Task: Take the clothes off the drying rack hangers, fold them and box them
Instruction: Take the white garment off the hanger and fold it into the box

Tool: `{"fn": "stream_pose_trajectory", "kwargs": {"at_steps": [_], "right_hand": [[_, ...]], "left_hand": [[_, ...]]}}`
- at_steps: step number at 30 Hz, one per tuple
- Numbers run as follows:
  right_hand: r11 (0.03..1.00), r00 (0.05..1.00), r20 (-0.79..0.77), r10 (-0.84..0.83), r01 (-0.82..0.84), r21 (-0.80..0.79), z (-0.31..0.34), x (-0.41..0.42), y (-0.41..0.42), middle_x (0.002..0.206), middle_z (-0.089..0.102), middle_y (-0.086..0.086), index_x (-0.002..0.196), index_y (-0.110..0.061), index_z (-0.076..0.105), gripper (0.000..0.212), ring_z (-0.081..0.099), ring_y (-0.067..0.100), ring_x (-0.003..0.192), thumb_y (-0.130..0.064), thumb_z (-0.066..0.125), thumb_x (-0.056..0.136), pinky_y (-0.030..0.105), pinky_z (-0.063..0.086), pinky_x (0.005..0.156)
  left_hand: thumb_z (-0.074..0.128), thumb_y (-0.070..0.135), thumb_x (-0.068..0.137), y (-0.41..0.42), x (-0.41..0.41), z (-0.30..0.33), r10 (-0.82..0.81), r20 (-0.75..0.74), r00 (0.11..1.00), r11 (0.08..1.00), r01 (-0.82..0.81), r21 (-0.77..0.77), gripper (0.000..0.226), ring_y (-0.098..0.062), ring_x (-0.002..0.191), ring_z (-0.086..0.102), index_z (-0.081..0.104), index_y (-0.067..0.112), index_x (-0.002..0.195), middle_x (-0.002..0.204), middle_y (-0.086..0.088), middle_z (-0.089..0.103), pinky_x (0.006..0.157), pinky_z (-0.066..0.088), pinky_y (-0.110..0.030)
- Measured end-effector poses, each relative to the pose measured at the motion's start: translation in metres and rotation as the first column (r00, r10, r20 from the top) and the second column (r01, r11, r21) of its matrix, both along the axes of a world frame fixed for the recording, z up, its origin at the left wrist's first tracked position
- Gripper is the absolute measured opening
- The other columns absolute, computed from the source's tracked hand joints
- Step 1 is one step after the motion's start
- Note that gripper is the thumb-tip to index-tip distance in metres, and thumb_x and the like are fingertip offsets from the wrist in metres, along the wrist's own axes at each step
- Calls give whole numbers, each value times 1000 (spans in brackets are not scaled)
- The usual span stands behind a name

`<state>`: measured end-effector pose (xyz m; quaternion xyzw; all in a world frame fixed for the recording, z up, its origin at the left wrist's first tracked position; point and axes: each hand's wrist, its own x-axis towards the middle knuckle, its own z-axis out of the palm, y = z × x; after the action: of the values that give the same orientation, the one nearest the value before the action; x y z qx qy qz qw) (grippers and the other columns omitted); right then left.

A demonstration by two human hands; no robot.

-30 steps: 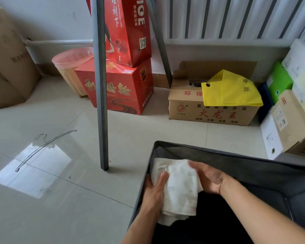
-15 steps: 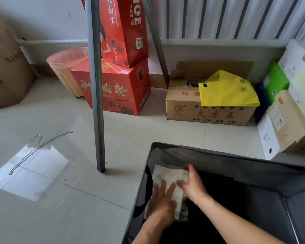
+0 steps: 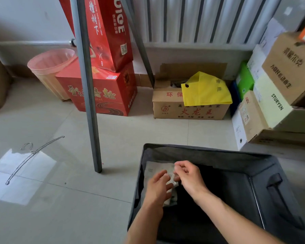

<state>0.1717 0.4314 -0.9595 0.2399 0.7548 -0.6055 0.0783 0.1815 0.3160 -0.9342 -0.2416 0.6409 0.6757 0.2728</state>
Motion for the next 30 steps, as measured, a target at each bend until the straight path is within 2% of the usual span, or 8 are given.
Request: {"fn": "stream_pose_trajectory", "kwargs": {"at_steps": [3, 6, 11, 17, 22, 26, 28, 30], "right_hand": [[996, 999, 46, -21, 25, -84, 56, 21, -3, 90, 70, 9, 95, -18, 66, 14, 64, 15, 72, -22, 53, 98, 22, 45, 60], [985, 997, 54, -62, 70, -161, 117, 31, -13, 88, 71, 11, 93, -15, 68, 16, 63, 17, 73, -22, 54, 97, 27, 46, 61], [967, 992, 87, -91, 109, -232, 226, 57, -31, 84, 68, 8, 95, -11, 68, 17, 61, 17, 72, -18, 53, 97, 28, 45, 62], [968, 995, 73, -68, 84, -238, 353, 89, -47, 83, 67, 6, 101, -8, 67, 18, 59, 17, 73, -19, 53, 97, 29, 46, 65], [969, 995, 23, -100, 103, -227, 476, 125, -50, 82, 68, 7, 99, -7, 67, 18, 60, 17, 72, -17, 53, 97, 27, 47, 63], [967, 985, -57, -161, 146, -207, 577, 154, -47, 80, 67, 8, 97, -8, 68, 18, 62, 18, 69, -18, 54, 97, 25, 49, 57], [964, 976, -104, -194, 170, -205, 624, 167, -47, 81, 67, 10, 99, -7, 69, 20, 64, 21, 72, -19, 53, 97, 29, 51, 59], [962, 961, -148, -232, 205, -181, 666, 179, -47, 83, 69, 11, 98, -8, 70, 21, 65, 21, 74, -19, 52, 98, 32, 50, 64]], "left_hand": [[47, 16, 101, 0, 13, 52, 75, 54, 996, 990, -81, 115, 24, -16, 90, 72, 57, 17, 123, 97, -3, 74, 79, 51, -32], [48, 16, 101, -5, 21, 104, 104, 44, 994, 978, -111, 179, 23, -17, 90, 72, 58, 15, 121, 103, -8, 73, 79, 53, -31], [52, 17, 98, -21, 43, 198, 152, 53, 987, 957, -160, 242, 26, -20, 88, 69, 59, 13, 123, 99, -9, 72, 77, 53, -31], [51, 24, 99, -40, 74, 312, 112, 0, 994, 957, -108, 269, 28, -19, 90, 69, 61, 12, 122, 103, -9, 72, 78, 53, -31], [51, 24, 99, -46, 106, 436, 53, -68, 996, 955, -31, 295, 23, -20, 91, 68, 63, 13, 116, 99, -9, 72, 77, 53, -31], [53, 25, 99, -44, 130, 538, -36, -156, 987, 948, 83, 308, 23, -24, 96, 71, 67, 14, 112, 101, -10, 73, 85, 57, -39], [51, 23, 100, -41, 141, 588, -59, -211, 976, 936, 128, 328, 23, -23, 93, 72, 69, 11, 108, 97, -10, 73, 78, 58, -38], [49, 23, 100, -38, 153, 635, -87, -265, 960, 936, 170, 309, 24, -17, 87, 72, 71, 13, 106, 92, -5, 74, 69, 56, -30]]}}
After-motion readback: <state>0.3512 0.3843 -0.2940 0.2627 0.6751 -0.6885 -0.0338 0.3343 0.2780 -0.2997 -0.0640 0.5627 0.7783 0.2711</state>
